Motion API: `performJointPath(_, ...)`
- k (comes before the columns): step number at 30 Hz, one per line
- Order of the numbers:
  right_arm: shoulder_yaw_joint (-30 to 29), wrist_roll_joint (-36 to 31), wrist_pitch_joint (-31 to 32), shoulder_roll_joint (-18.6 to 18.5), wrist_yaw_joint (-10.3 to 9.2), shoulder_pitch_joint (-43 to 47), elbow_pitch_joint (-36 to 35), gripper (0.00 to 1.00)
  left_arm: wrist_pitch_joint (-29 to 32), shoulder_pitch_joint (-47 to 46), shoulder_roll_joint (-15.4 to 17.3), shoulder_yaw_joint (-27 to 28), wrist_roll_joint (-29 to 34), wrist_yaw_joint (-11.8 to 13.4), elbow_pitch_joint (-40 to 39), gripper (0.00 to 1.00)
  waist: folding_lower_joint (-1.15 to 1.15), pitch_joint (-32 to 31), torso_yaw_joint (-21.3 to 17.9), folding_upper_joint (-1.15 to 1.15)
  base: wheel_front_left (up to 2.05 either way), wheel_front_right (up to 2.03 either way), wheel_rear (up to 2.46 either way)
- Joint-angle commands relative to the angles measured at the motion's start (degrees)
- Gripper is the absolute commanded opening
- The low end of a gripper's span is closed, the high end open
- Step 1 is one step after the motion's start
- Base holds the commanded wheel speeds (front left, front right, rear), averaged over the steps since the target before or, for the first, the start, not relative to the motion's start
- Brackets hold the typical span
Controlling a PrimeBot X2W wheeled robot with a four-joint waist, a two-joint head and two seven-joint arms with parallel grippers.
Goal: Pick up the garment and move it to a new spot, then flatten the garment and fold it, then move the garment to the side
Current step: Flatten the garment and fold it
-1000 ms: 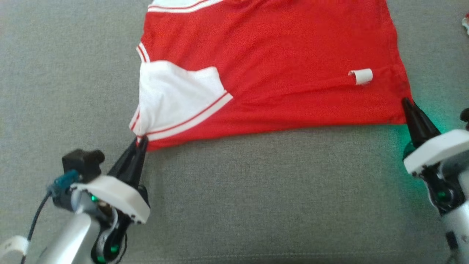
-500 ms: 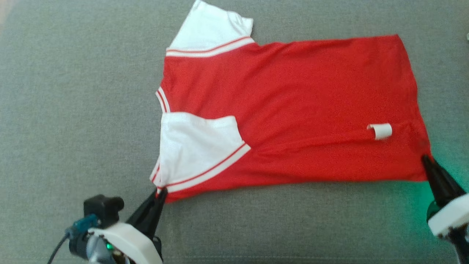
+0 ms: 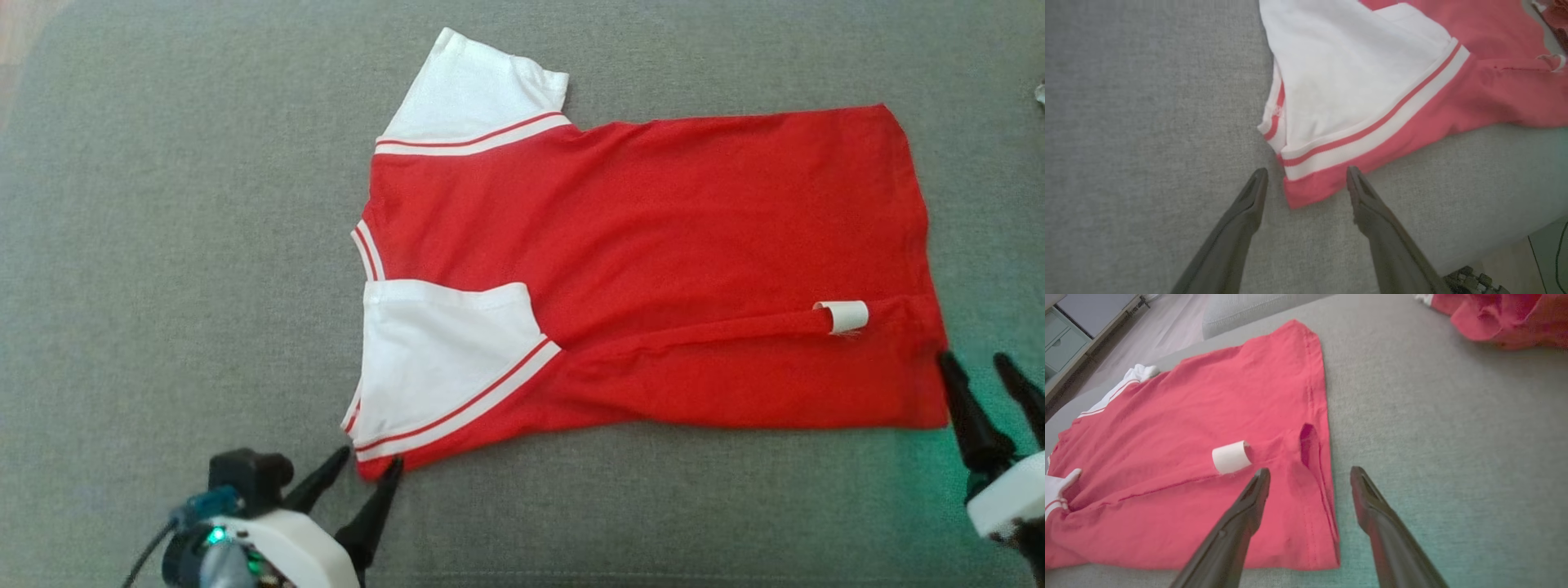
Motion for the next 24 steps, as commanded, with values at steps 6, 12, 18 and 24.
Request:
performJointPath(6,-1.1,-2.2,-0.9,0.3,-0.05,-1.6,-6.1,1.0,0.6,-9.8,5.5,7.5,0.6,0.4,-9.8,1.0,0.0,2.1,-0.7,0.0,0.0,0.0,0.0)
performJointPath(12,0.2,-3.8,-1.0,1.5,-0.05,-5.0,-7.3,1.0,5.7,-25.5,7.0,8.8,0.8,-3.4,-9.1,1.0,0.0,6.6,-1.5,0.0,0.0,0.0,0.0)
performJointPath(18,2.9,-4.4,-0.9,1.8,-0.05,-9.7,-8.3,1.0,15.6,-46.9,5.1,7.0,-2.6,-10.5,4.5,1.0,0.0,12.4,-4.3,0.0,0.0,0.0,0.0)
performJointPath(24,4.6,-4.3,-1.7,2.5,-0.05,-12.5,-8.4,1.0,25.3,-62.1,5.1,3.7,-5.3,-13.4,19.0,1.0,0.0,16.5,-8.3,0.0,0.0,0.0,0.0)
